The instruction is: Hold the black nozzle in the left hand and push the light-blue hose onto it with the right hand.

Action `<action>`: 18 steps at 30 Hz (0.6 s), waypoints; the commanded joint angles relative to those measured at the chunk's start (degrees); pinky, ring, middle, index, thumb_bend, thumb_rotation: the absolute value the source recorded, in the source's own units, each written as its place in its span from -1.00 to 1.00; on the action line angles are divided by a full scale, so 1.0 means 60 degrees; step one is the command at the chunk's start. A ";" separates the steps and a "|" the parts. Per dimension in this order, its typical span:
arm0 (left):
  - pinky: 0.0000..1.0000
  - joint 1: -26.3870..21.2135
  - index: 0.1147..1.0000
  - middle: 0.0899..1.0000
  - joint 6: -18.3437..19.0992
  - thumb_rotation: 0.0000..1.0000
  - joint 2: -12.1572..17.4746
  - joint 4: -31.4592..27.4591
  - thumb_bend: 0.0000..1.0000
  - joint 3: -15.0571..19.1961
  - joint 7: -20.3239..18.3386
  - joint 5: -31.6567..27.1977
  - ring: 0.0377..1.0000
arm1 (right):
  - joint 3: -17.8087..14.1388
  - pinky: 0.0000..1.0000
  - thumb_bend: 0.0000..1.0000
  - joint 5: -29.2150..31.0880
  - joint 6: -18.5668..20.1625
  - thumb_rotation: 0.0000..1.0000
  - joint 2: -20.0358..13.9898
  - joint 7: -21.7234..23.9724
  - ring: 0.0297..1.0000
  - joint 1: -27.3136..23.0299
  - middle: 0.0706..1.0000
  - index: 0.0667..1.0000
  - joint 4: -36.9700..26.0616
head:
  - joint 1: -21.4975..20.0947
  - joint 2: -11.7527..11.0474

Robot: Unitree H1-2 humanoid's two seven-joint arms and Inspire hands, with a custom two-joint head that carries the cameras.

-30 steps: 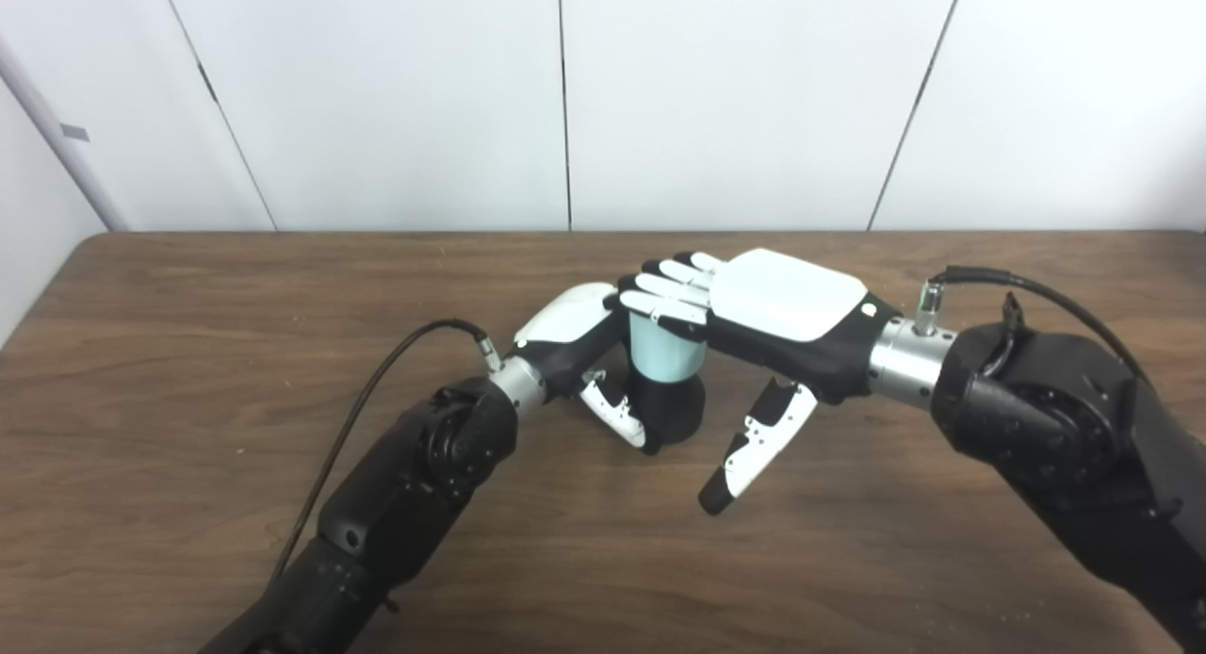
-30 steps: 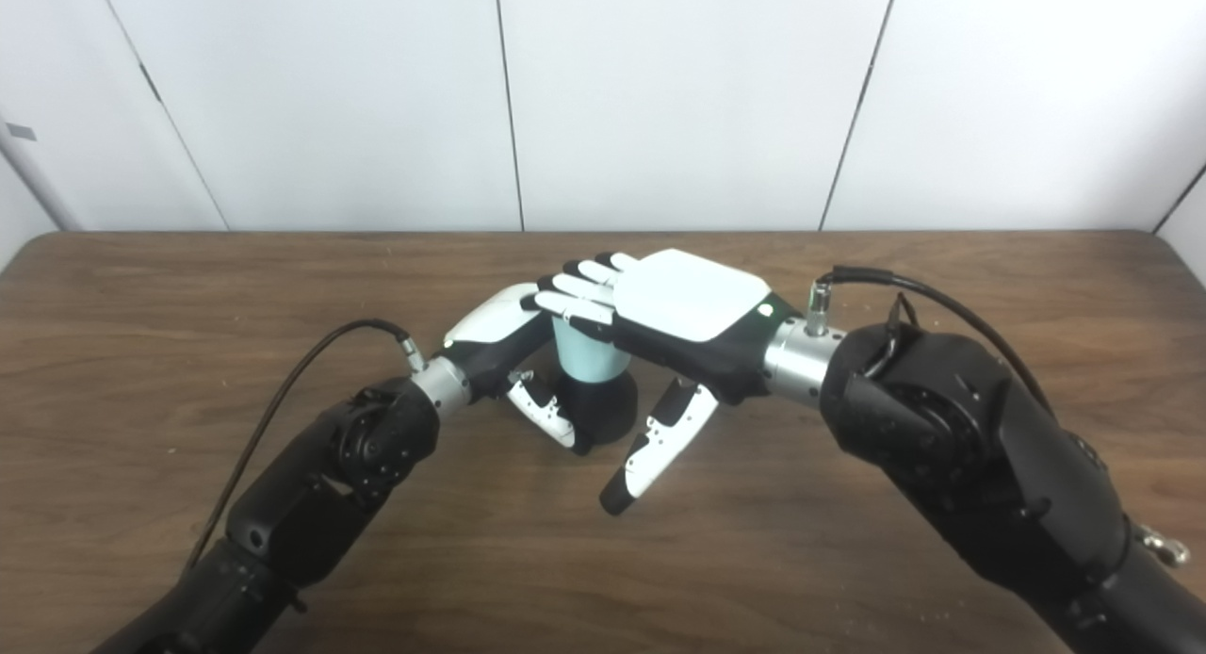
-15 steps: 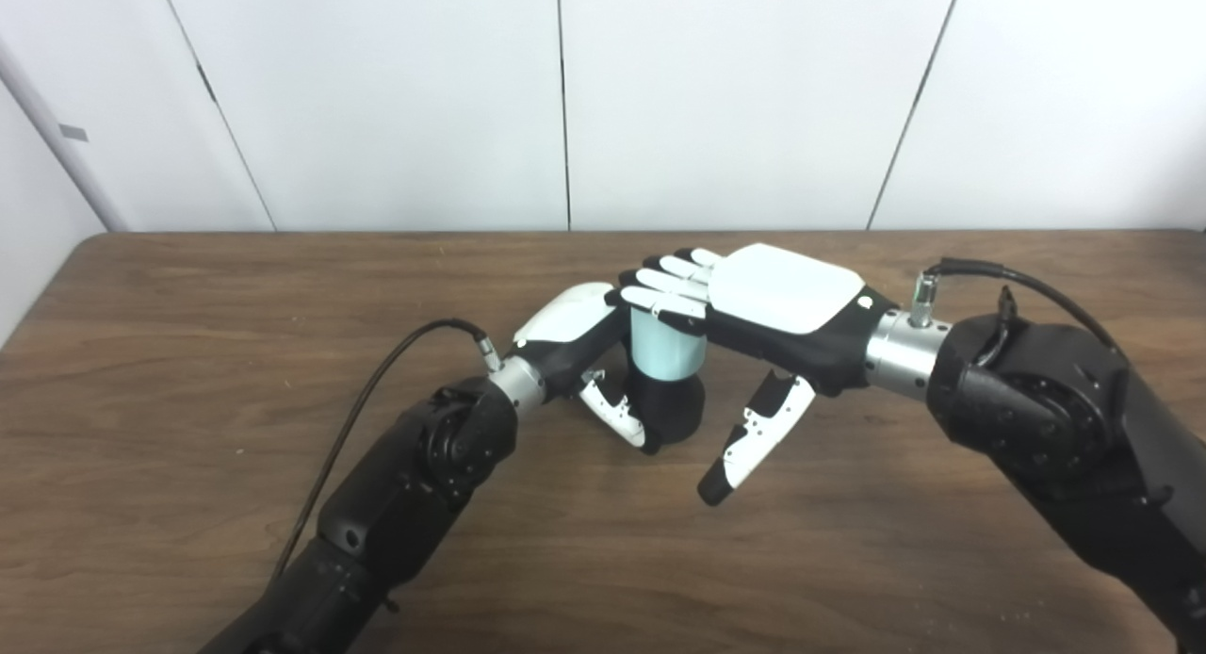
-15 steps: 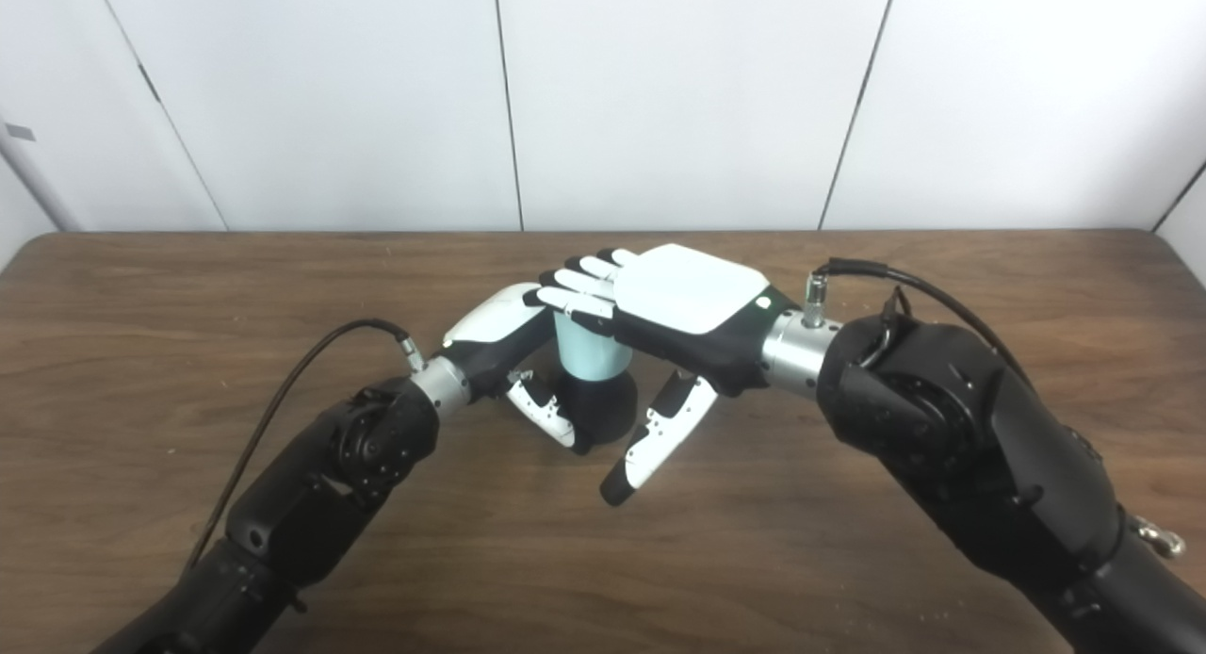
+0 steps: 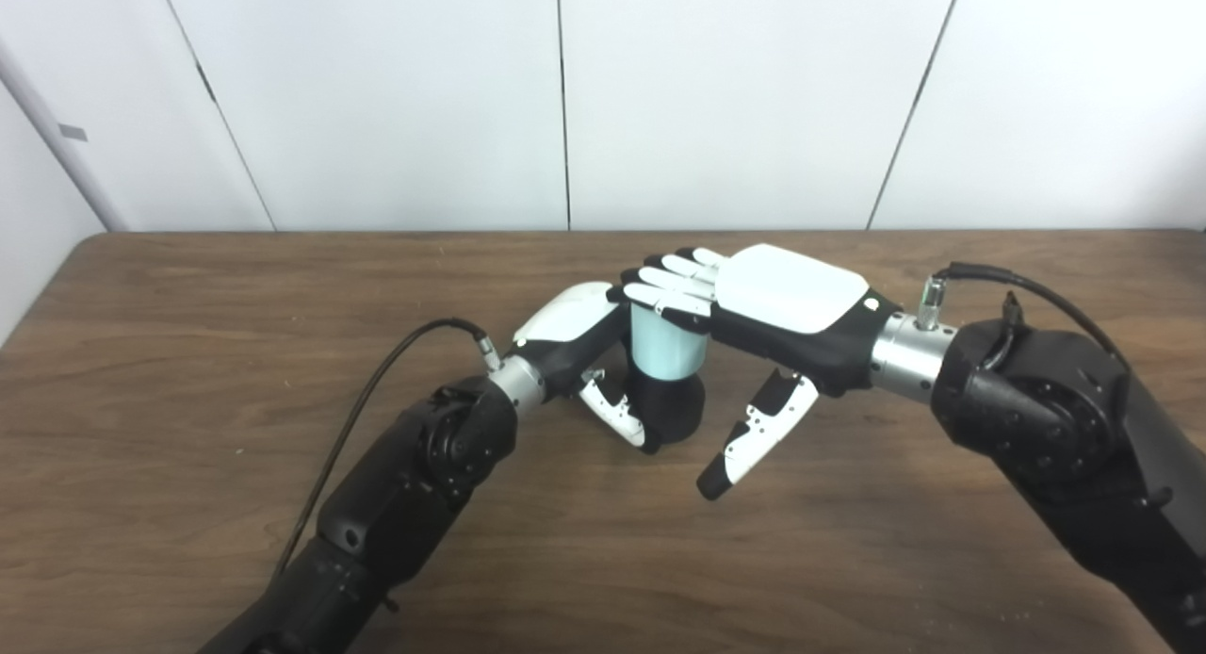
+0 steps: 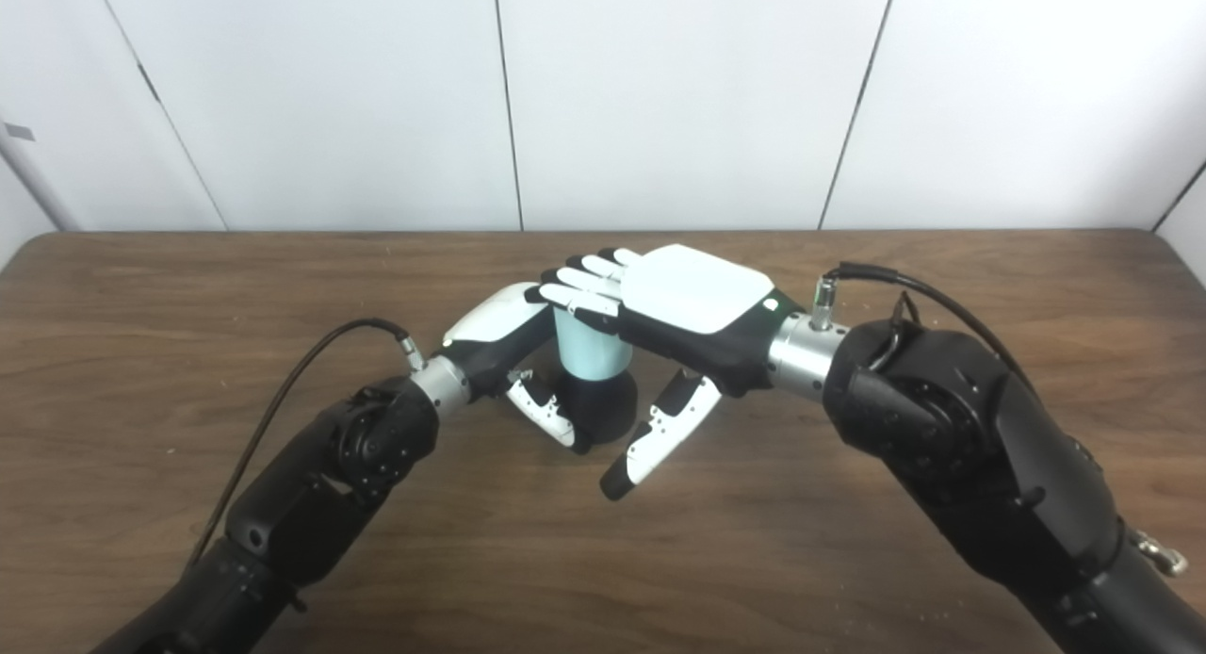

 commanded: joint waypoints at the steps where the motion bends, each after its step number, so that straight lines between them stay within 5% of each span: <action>1: 1.00 0.0049 -0.17 -0.12 0.0180 -1.00 0.0134 0.0226 0.05 -0.0128 -0.0391 0.0165 0.19 | -0.0053 0.97 0.53 -0.0024 -0.0088 0.21 0.0008 0.0064 0.99 0.0051 1.00 0.91 0.0140 | 0.0014 0.0004; 13: 1.00 0.0048 -0.17 -0.12 0.0207 -1.00 0.0105 0.0267 0.05 -0.0128 -0.0393 0.0141 0.18 | -0.1313 0.73 0.45 -0.0900 -0.0204 -0.15 0.0839 -0.1435 0.92 0.0066 0.99 0.90 -0.0025 | 0.0002 -0.0043; 18: 1.00 0.0038 -0.17 -0.12 0.0191 -1.00 0.0108 0.0270 0.05 -0.0123 -0.0384 0.0145 0.18 | -0.1460 0.72 0.47 -0.1011 -0.0240 -0.21 0.0902 -0.1394 0.93 0.0097 1.00 0.93 0.0013 | -0.0005 -0.0062</action>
